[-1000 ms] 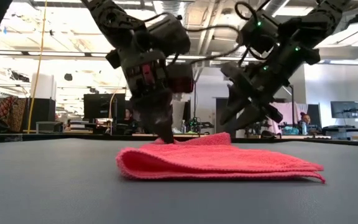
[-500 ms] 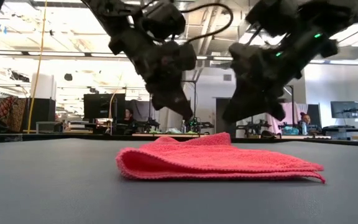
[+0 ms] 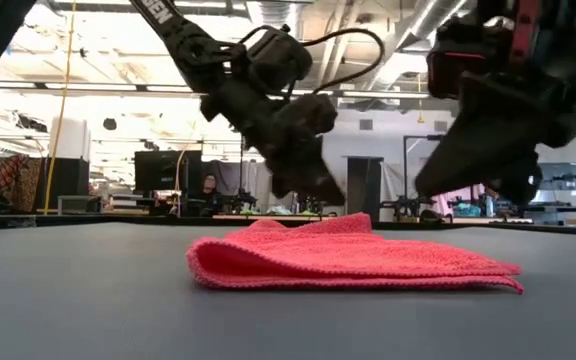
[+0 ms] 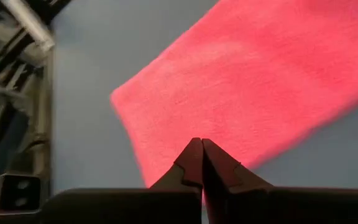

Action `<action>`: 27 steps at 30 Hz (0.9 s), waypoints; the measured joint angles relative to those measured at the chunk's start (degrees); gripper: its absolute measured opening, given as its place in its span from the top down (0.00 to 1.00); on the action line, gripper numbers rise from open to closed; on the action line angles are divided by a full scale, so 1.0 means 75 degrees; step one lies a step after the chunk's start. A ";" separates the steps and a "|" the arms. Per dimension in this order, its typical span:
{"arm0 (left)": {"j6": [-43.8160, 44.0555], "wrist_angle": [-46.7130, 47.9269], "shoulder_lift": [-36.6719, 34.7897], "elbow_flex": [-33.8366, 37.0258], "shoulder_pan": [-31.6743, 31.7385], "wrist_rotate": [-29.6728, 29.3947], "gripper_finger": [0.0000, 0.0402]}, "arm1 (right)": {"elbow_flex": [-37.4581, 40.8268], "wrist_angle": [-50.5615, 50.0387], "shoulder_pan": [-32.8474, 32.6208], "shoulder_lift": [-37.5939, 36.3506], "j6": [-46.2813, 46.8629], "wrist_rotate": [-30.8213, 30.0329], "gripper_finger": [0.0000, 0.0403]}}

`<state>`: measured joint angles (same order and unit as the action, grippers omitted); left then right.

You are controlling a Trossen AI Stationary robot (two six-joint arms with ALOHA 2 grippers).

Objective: Roll towel
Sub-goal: Fold the pink towel

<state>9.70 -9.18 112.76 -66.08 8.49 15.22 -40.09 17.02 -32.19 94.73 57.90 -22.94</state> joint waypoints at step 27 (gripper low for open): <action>0.0063 0.0624 0.0853 -0.0575 0.0572 0.0000 1.00 | -0.1195 -0.0161 -0.0433 0.1858 0.1001 0.0419 0.96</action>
<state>10.18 -4.50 119.15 -70.39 12.78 15.22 -49.06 15.81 -35.44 108.66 65.41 -19.79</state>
